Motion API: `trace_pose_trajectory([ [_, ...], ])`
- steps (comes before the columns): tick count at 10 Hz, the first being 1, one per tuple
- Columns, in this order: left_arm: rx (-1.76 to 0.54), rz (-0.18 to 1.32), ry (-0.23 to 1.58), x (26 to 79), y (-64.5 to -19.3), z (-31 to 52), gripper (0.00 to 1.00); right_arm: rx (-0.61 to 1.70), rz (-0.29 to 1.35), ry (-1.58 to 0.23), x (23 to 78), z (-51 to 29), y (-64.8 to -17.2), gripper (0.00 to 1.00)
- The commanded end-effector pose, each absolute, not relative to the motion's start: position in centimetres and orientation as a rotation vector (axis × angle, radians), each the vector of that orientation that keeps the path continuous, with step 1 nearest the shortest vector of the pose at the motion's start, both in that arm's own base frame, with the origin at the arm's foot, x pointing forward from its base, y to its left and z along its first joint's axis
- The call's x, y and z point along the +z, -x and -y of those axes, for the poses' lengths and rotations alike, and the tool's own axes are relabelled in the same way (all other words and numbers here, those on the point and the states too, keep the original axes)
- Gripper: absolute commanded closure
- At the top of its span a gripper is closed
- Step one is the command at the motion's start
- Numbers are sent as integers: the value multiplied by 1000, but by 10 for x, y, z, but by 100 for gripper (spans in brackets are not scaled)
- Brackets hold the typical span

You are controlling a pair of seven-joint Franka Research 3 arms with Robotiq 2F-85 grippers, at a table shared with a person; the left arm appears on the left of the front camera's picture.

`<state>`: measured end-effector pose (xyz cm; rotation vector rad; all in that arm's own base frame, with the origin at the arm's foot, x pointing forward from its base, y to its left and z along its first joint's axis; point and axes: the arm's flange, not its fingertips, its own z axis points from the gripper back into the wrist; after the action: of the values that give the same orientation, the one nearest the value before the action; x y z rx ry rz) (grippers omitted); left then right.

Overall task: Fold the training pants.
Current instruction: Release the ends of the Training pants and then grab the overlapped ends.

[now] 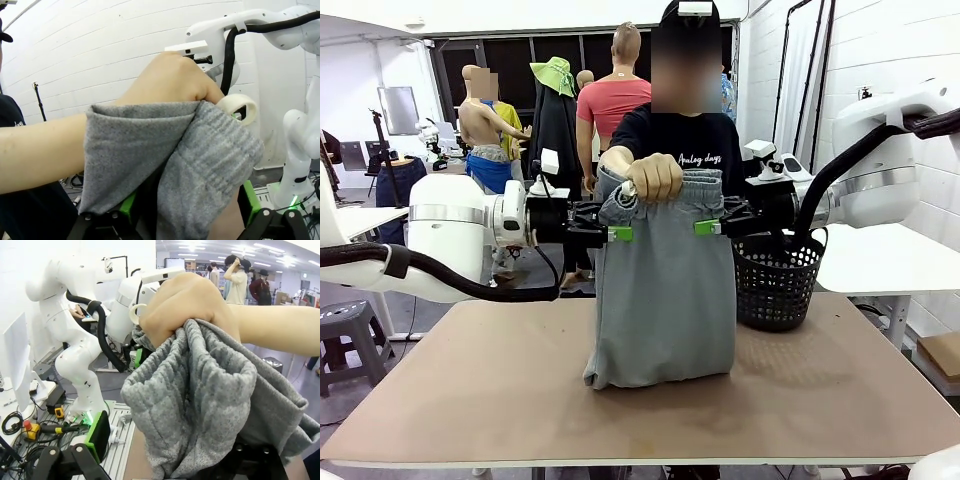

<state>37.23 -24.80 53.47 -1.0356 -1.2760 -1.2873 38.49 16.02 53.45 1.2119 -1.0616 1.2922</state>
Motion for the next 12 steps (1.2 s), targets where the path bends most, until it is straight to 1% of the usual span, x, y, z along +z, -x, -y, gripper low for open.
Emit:
trace_pose_trajectory([
  [1, -1246, 1283, 1070, 535, -364, 241, 0, 1307, 1055, -1151, 534, -158, -384, 0],
  [4, -1216, 1258, 1033, 533, -358, 231, 0, 1281, 1070, -1125, 531, -145, -380, 0],
  [8, -1170, 1277, 986, 531, -351, 214, 0, 1205, 1106, -1119, 530, -126, -377, 0],
  [12, -1157, 1274, 982, 529, -353, 214, 0, 1164, 1134, -1101, 530, -111, -371, 0],
])
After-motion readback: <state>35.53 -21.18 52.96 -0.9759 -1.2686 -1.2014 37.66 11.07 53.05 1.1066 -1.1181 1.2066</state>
